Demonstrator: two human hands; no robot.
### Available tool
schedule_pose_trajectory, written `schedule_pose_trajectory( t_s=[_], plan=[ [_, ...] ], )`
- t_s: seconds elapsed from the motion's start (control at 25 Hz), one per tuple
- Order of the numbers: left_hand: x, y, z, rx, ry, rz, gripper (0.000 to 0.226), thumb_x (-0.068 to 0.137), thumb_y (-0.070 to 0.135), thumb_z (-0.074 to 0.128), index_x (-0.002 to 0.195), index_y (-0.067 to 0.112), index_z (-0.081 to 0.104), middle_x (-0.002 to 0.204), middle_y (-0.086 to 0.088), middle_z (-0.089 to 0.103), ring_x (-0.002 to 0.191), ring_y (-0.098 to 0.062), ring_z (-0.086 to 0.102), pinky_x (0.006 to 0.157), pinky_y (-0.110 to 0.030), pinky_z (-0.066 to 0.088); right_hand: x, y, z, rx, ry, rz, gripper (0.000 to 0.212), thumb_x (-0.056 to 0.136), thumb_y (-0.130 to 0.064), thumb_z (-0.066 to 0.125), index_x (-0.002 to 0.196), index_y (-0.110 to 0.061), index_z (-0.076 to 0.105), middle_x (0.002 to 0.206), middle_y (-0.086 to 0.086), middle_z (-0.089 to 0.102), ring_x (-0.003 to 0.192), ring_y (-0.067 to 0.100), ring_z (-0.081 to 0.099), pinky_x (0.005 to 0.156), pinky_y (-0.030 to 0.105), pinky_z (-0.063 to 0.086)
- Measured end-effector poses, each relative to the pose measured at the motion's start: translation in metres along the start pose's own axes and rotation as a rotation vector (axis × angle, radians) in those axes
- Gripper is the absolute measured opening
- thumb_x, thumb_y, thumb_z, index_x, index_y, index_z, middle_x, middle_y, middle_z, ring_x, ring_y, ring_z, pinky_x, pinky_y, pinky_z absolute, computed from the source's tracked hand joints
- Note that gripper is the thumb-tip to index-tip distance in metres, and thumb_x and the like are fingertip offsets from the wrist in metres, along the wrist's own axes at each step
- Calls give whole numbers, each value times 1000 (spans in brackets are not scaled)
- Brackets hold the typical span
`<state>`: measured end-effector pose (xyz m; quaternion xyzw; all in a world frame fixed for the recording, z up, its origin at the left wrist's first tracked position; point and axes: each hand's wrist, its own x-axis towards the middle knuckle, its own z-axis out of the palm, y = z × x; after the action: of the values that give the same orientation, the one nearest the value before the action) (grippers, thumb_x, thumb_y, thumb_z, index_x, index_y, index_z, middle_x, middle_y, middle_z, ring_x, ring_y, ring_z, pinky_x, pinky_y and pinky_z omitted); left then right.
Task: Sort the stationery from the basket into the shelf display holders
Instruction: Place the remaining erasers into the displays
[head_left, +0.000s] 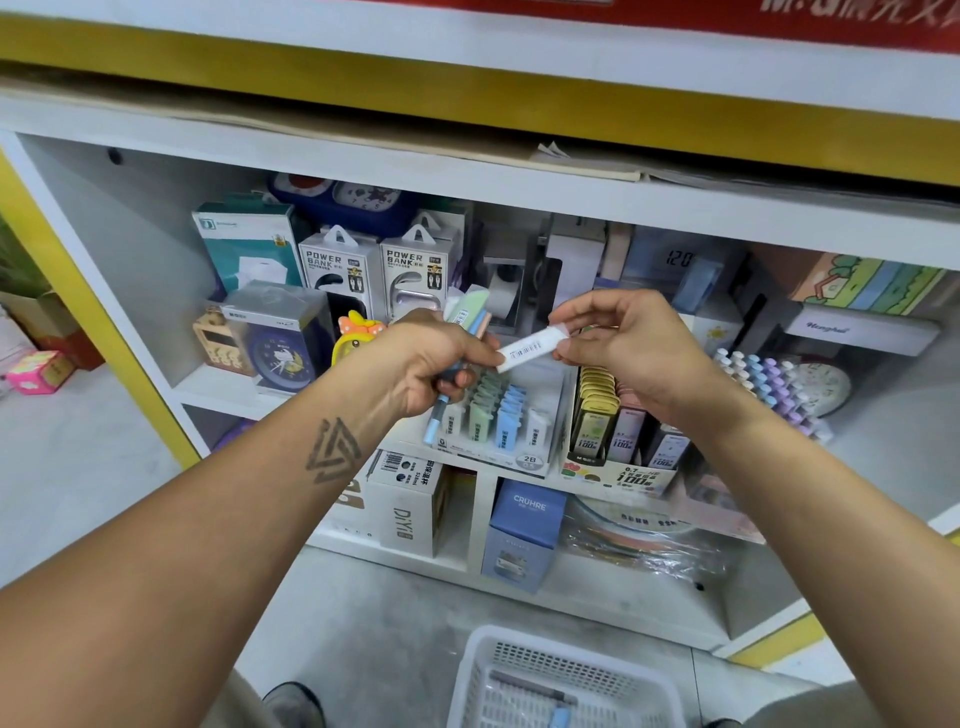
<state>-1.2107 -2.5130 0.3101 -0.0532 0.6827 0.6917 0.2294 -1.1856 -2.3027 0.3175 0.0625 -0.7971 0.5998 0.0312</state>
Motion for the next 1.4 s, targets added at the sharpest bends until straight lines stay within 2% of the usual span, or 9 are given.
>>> schedule_pose_trajectory(
  t_s=[0.24, 0.4, 0.48, 0.56, 0.68, 0.84, 1.0, 1.12, 1.4],
  plan=[
    [0, 0, -3, -1, -26, -15, 14, 87, -6, 60, 86, 8, 58, 57, -6, 63, 33, -6, 35, 32, -15, 20, -2, -2, -4, -33, -11, -37, 27, 79, 7, 78, 98, -12, 76, 95, 6, 76, 95, 23, 74, 91, 32, 58],
    [-2, 1, 0, 3, -60, -72, 11, 91, -1, 58, 84, 7, 56, 75, -13, 70, 33, -5, 33, 32, -13, 20, -5, -6, -4, -101, -60, -111, 17, 85, -6, 77, 98, -15, 77, 86, 5, 77, 81, 16, 74, 77, 22, 58],
    [-3, 1, 1, 77, -22, -63, 10, 92, 4, 61, 83, 6, 58, 76, -11, 67, 32, -4, 33, 32, -13, 21, -3, -6, -7, -420, 16, -191, 8, 90, -15, 74, 94, -19, 79, 81, 0, 75, 73, 11, 67, 69, 25, 54],
    [-2, 0, 1, 73, -23, -56, 12, 93, 9, 61, 82, 9, 56, 70, -6, 60, 33, -5, 33, 32, -13, 20, -1, -4, -8, -870, 43, -316, 10, 95, -20, 68, 100, -17, 75, 87, -3, 72, 83, 16, 65, 75, 32, 53],
    [-3, 1, 3, 10, -59, -67, 15, 95, 13, 55, 80, 12, 52, 61, -2, 53, 35, -6, 34, 34, -15, 20, -7, 4, 7, -1077, 1, -344, 9, 92, -18, 69, 94, -23, 61, 72, -15, 60, 75, 18, 58, 61, 28, 41],
    [-4, 2, 2, 10, -79, -69, 18, 94, 10, 53, 77, 14, 49, 60, -2, 49, 36, -7, 34, 35, -16, 20, -4, 12, 17, -1122, -33, -316, 17, 89, -20, 71, 83, -21, 56, 71, -5, 62, 71, 23, 57, 61, 32, 44],
    [-5, 1, -3, -2, -87, -71, 19, 92, 7, 52, 76, 15, 47, 63, -3, 48, 39, -8, 34, 36, -15, 20, 0, 10, 10, -1025, -23, -284, 16, 88, -12, 69, 79, -18, 57, 69, -4, 61, 67, 15, 57, 60, 33, 48],
    [-6, 0, -3, -19, -106, -75, 18, 90, 4, 51, 76, 14, 48, 64, -5, 49, 46, -9, 35, 38, -16, 22, -5, 13, 18, -1045, -110, -265, 10, 89, -9, 65, 82, -15, 60, 75, 2, 62, 71, 24, 59, 66, 38, 54],
    [-9, 0, -2, -45, -167, -100, 11, 89, 1, 45, 87, 11, 51, 67, -9, 56, 48, -13, 45, 39, -16, 31, -3, 20, 28, -1025, -122, -224, 13, 88, -11, 70, 83, -21, 62, 76, -7, 62, 71, 16, 56, 60, 28, 39]
  ],
)
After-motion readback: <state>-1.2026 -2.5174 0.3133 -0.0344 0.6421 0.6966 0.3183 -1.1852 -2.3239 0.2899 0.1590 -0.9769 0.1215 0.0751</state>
